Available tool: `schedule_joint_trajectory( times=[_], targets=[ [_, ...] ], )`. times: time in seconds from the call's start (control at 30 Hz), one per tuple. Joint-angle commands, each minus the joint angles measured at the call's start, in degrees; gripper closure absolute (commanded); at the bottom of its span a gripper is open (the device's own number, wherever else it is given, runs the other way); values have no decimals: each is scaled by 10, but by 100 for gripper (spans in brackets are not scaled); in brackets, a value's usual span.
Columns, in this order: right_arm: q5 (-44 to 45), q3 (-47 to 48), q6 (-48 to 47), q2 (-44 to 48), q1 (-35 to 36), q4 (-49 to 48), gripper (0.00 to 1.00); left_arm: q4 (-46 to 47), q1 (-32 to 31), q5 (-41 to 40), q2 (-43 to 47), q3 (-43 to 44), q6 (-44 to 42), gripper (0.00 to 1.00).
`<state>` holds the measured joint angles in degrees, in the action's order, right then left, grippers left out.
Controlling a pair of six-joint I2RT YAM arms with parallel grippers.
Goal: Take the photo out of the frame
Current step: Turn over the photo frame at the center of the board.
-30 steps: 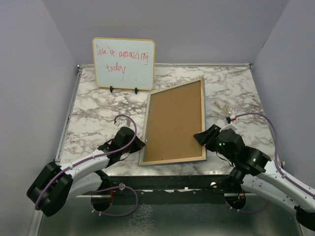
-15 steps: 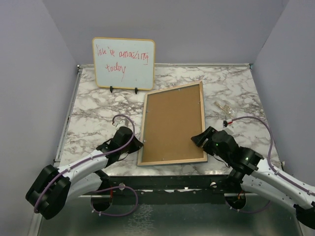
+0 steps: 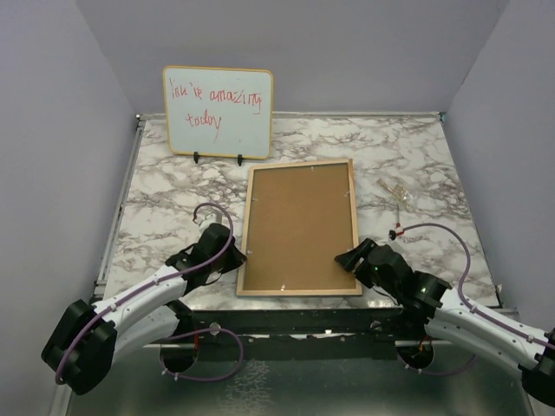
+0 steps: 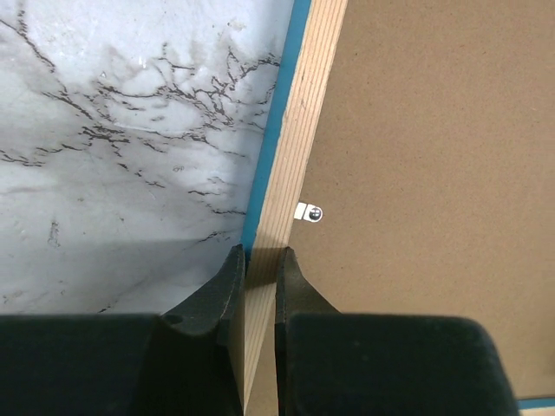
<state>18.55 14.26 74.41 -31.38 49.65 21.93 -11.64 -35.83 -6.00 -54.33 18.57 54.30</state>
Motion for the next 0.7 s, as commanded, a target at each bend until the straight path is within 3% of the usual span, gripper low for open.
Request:
schedule_joint_trajectory(
  times=[0.0, 0.3, 0.67],
  targets=[
    [-32, -32, 46, 7, 3, -70, 36, -35, 8, -32, 9, -17, 46, 100],
    [-24, -65, 82, 7, 3, -77, 23, -45, 8, -27, 8, -13, 44, 98],
    [24, 5, 59, -37, 3, 62, 13, -77, 9, -55, 30, -7, 50, 98]
  ],
)
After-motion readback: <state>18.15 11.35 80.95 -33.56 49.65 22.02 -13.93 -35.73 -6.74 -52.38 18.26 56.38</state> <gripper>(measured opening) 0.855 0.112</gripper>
